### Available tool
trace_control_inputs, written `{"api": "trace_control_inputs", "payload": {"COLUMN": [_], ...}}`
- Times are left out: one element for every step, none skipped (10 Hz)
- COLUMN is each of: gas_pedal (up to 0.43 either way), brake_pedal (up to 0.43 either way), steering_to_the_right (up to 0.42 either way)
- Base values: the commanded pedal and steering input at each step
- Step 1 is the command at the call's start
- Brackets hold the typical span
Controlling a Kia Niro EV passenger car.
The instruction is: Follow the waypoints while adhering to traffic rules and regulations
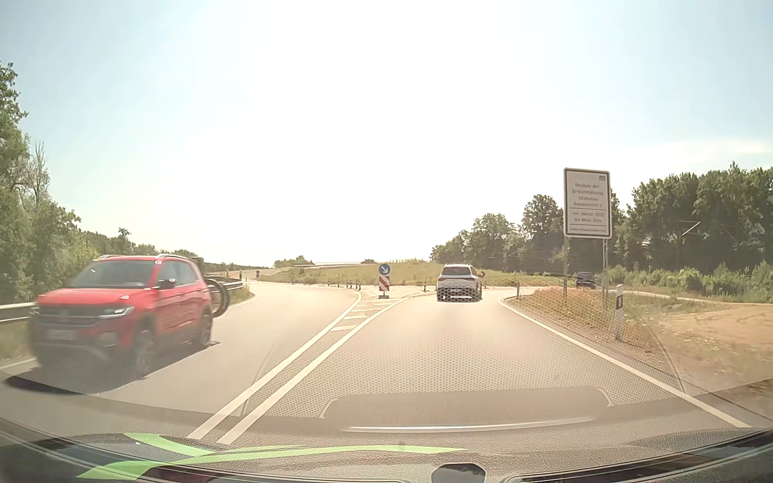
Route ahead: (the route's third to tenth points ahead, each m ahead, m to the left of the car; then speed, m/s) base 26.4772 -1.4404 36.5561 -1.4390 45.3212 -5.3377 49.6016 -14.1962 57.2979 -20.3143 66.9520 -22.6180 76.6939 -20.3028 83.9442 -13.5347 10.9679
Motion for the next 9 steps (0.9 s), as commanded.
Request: {"api": "trace_control_inputs", "payload": {"gas_pedal": [0.000, 0.000, 0.000, 0.047, 0.059, 0.059, 0.059, 0.067, 0.067], "brake_pedal": [0.000, 0.000, 0.000, 0.000, 0.000, 0.000, 0.000, 0.000, 0.000], "steering_to_the_right": [0.009, 0.010, 0.011, 0.014, 0.018, 0.022, 0.026, 0.027, 0.028]}}
